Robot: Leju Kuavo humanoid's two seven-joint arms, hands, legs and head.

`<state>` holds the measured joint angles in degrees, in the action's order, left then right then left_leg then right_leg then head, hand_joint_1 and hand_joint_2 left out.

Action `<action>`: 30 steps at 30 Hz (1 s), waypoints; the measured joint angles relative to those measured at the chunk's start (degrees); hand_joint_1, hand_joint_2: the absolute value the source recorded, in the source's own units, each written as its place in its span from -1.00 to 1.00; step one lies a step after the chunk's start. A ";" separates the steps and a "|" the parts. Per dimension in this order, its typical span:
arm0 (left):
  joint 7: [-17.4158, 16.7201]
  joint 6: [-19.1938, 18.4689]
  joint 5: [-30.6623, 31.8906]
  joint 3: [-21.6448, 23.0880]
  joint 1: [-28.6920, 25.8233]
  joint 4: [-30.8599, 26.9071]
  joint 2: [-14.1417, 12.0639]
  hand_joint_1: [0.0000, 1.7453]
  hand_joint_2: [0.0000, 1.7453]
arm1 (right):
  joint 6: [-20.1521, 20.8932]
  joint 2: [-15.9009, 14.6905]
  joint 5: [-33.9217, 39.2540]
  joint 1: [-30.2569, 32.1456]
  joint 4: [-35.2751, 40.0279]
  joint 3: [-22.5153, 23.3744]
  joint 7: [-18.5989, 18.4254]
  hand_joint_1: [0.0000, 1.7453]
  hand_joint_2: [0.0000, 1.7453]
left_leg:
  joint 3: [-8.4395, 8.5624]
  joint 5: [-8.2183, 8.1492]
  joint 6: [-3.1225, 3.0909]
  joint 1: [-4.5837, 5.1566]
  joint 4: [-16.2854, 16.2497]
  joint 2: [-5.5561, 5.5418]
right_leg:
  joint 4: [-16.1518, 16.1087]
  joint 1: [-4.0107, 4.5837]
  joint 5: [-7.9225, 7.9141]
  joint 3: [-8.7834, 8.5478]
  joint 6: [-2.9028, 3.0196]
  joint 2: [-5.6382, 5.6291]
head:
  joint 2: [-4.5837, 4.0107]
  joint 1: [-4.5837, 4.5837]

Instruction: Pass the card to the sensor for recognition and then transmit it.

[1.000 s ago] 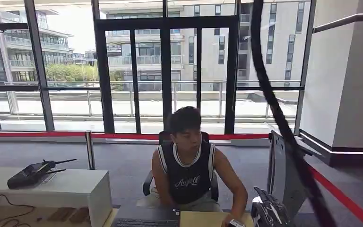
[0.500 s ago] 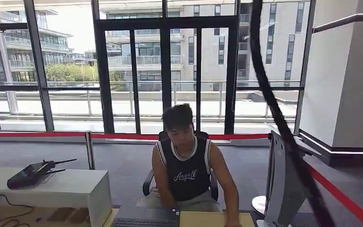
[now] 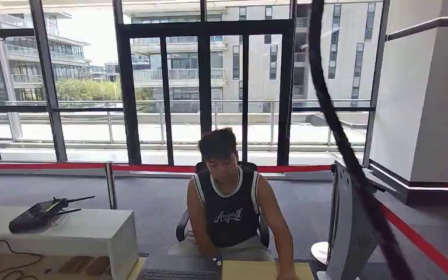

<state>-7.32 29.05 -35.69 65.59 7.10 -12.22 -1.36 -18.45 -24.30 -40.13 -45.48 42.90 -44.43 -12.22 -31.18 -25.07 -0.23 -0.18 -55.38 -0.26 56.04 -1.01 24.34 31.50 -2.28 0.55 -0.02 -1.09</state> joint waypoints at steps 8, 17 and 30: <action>0.04 0.37 -0.11 0.00 0.00 0.00 0.00 -1.00 -1.00 | -0.76 1.27 0.79 0.84 -3.41 0.07 1.73 1.00 1.00 | 0.00 0.00 0.00 0.00 0.00 0.00 | -0.01 0.00 0.00 0.00 0.00 0.00 | 0.00 -0.02; -1.16 0.77 -0.44 0.00 0.00 0.00 0.02 -1.00 -1.00 | -0.74 2.86 1.57 2.83 -6.82 0.09 2.12 1.00 1.00 | 0.00 0.00 0.00 0.00 0.00 0.00 | 0.00 0.00 0.00 0.00 0.00 0.00 | 0.00 0.00; -0.87 1.03 -0.48 0.00 0.00 0.00 0.02 -1.00 -1.00 | -1.55 4.09 3.34 5.53 -10.77 0.87 2.56 1.00 1.00 | 0.00 0.00 0.00 0.00 0.00 0.00 | -0.01 0.00 0.00 0.01 0.00 0.00 | 0.00 -0.02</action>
<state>-8.20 30.08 -36.17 65.59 7.10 -12.22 -1.33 -20.00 -20.22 -36.79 -39.95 32.13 -43.56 -9.66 -31.18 -25.08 -0.23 -0.18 -55.38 -0.26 56.03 -1.01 24.35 31.50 -2.28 0.55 -0.02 -1.11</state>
